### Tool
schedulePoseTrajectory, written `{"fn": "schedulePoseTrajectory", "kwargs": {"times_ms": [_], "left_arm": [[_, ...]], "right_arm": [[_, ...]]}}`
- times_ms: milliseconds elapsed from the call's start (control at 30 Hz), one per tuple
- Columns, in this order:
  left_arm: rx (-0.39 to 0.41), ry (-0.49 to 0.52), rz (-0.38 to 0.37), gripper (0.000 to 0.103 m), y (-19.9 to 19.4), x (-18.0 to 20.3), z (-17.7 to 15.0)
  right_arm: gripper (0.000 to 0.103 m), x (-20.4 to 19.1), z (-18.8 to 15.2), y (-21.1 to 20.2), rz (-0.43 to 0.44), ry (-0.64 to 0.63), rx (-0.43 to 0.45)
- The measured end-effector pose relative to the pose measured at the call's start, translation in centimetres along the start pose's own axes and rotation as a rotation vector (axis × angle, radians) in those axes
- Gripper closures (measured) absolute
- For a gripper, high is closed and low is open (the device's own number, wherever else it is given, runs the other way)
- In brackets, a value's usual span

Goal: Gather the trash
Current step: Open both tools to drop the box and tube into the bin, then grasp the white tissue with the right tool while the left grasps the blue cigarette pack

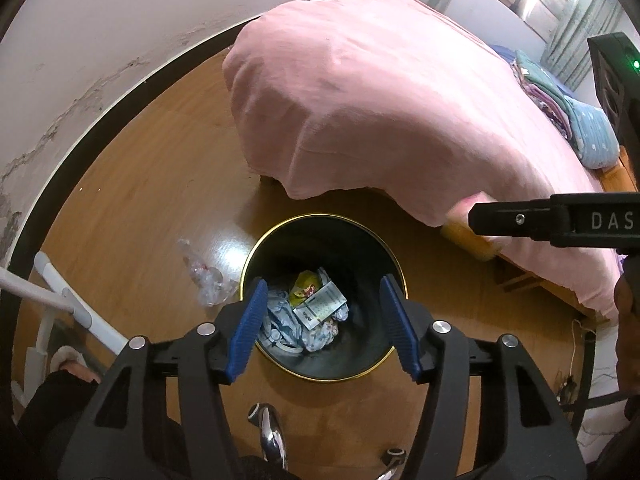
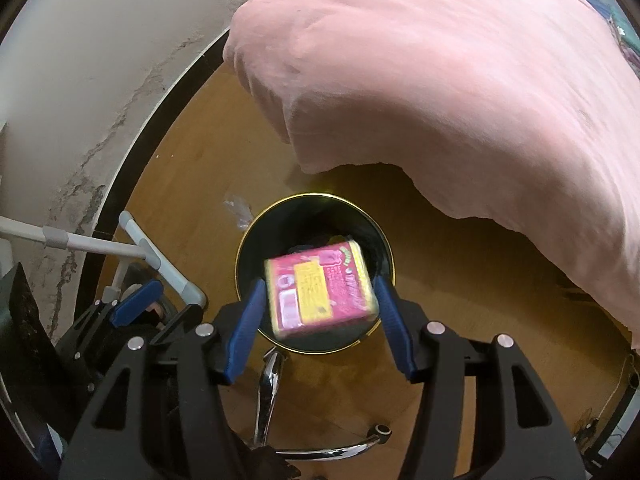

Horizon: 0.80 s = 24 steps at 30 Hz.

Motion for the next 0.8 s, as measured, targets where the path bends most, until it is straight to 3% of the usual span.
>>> {"fn": "schedulePoseTrajectory", "kwargs": {"times_ms": [100, 333, 433, 533, 633, 733, 800], "left_arm": [[0.002, -0.002, 0.001, 0.044, -0.1, 0.0, -0.1], [0.035, -0.011, 0.01, 0.041, -1.1, 0.3, 0.3], [0.039, 0.045, 0.023, 0.037, -3.2, 1.7, 1.1], [0.111, 0.105, 0.041, 0.018, -8.2, 3.2, 2.5], [0.153, 0.114, 0.038, 0.013, -15.0, 3.4, 3.7], [0.173, 0.089, 0.077, 0.011, -22.5, 0.9, 3.7], [0.224, 0.052, 0.094, 0.01, -28.1, -2.4, 3.0]], "right_arm": [[0.035, 0.0, 0.1, -0.5, -0.002, 0.0, 0.021], [0.034, 0.4, 0.3, -1.3, -0.012, 0.015, 0.058], [0.033, 0.6, 0.7, -2.4, -0.033, 0.02, 0.1], [0.03, 0.8, 1.4, -5.4, -0.076, 0.04, 0.205], [0.022, 0.0, 1.7, -9.5, -0.085, 0.054, 0.32], [0.022, -2.7, 1.5, -12.6, 0.021, 0.052, 0.369], [0.022, -7.0, 1.1, -14.9, 0.117, -0.014, 0.39]]}}
Point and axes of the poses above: each gripper's, at about its wrist camera, not at the fingertips, and y roughly the way its jaws point, x to its right, z to its top, the point moved 5 cm from there along y, roughly the way its jaws point, and after that the axes turned 3 degrees about -z, right-handed, at the moved point
